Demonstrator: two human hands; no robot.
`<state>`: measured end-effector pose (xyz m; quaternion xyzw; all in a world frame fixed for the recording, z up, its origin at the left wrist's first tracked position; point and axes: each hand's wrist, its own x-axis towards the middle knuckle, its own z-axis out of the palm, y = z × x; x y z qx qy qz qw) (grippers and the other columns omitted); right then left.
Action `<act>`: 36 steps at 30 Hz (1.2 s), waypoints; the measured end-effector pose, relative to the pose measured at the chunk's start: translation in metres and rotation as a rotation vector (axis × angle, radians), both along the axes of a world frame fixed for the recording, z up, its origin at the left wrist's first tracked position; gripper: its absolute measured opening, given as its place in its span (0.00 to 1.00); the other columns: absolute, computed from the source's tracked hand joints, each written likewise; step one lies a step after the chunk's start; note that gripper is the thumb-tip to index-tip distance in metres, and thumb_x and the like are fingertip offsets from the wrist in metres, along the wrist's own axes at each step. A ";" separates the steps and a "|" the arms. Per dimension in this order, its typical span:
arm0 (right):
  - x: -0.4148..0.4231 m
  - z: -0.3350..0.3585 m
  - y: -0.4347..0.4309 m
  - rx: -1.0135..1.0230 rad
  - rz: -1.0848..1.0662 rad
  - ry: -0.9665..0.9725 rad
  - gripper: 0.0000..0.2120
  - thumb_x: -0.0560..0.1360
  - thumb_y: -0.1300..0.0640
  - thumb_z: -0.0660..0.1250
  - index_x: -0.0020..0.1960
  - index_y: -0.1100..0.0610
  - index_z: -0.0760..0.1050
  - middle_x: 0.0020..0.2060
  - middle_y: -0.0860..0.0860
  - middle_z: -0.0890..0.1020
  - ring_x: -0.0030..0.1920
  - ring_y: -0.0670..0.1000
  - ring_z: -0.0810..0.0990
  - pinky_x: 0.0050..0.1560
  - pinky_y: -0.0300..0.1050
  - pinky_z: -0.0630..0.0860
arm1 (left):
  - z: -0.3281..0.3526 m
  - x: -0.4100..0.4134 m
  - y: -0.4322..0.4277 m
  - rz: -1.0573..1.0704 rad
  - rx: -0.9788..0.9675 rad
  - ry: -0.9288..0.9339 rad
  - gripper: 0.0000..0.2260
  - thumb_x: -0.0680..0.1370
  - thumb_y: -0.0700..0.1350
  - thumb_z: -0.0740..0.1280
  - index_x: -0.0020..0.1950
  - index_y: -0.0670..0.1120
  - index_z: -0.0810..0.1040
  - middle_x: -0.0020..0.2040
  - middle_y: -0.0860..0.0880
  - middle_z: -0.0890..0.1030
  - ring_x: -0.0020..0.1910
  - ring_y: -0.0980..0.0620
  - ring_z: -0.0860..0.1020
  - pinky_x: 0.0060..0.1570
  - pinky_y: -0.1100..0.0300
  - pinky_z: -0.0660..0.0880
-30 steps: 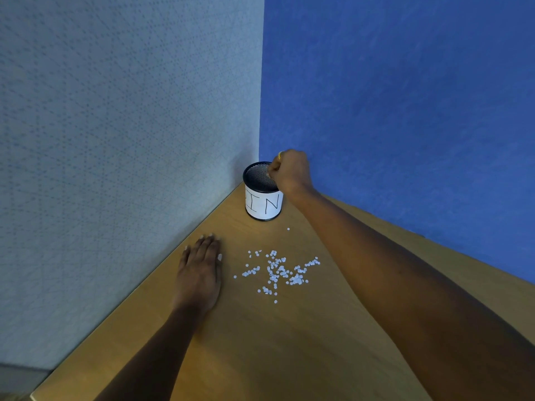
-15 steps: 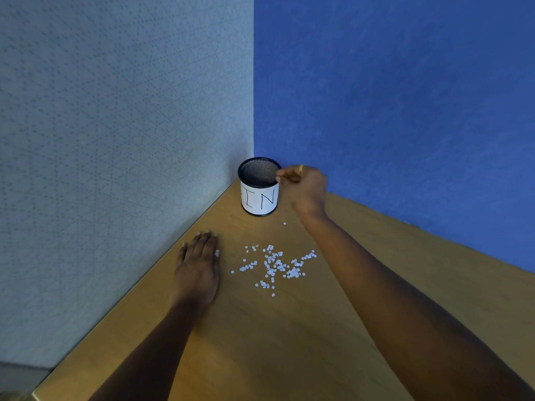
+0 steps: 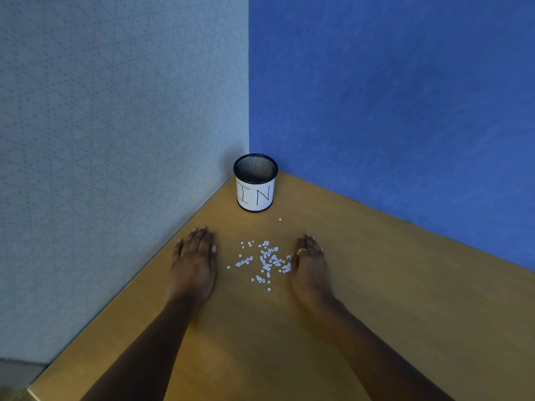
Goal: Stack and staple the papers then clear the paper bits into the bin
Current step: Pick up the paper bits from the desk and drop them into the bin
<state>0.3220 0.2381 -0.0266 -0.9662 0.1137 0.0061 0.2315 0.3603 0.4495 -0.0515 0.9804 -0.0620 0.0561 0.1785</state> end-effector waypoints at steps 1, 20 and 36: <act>-0.003 -0.001 0.006 -0.005 0.017 0.022 0.23 0.81 0.59 0.50 0.74 0.66 0.55 0.75 0.60 0.55 0.76 0.54 0.52 0.75 0.46 0.47 | 0.000 0.000 0.000 0.001 -0.001 0.002 0.25 0.77 0.50 0.46 0.70 0.42 0.66 0.71 0.44 0.67 0.73 0.46 0.61 0.72 0.49 0.52; -0.008 0.000 0.050 -0.061 0.373 0.139 0.24 0.82 0.59 0.46 0.75 0.63 0.45 0.76 0.58 0.45 0.77 0.54 0.42 0.74 0.45 0.38 | -0.003 0.001 0.002 0.001 0.010 -0.003 0.30 0.76 0.55 0.41 0.71 0.43 0.65 0.72 0.45 0.67 0.73 0.47 0.60 0.72 0.50 0.52; 0.003 0.022 0.032 -0.211 0.520 0.125 0.19 0.72 0.69 0.61 0.62 0.65 0.71 0.64 0.57 0.71 0.66 0.55 0.66 0.63 0.47 0.70 | -0.002 -0.001 0.001 -0.003 0.002 -0.009 0.32 0.75 0.57 0.38 0.71 0.43 0.65 0.72 0.44 0.66 0.73 0.47 0.61 0.72 0.50 0.52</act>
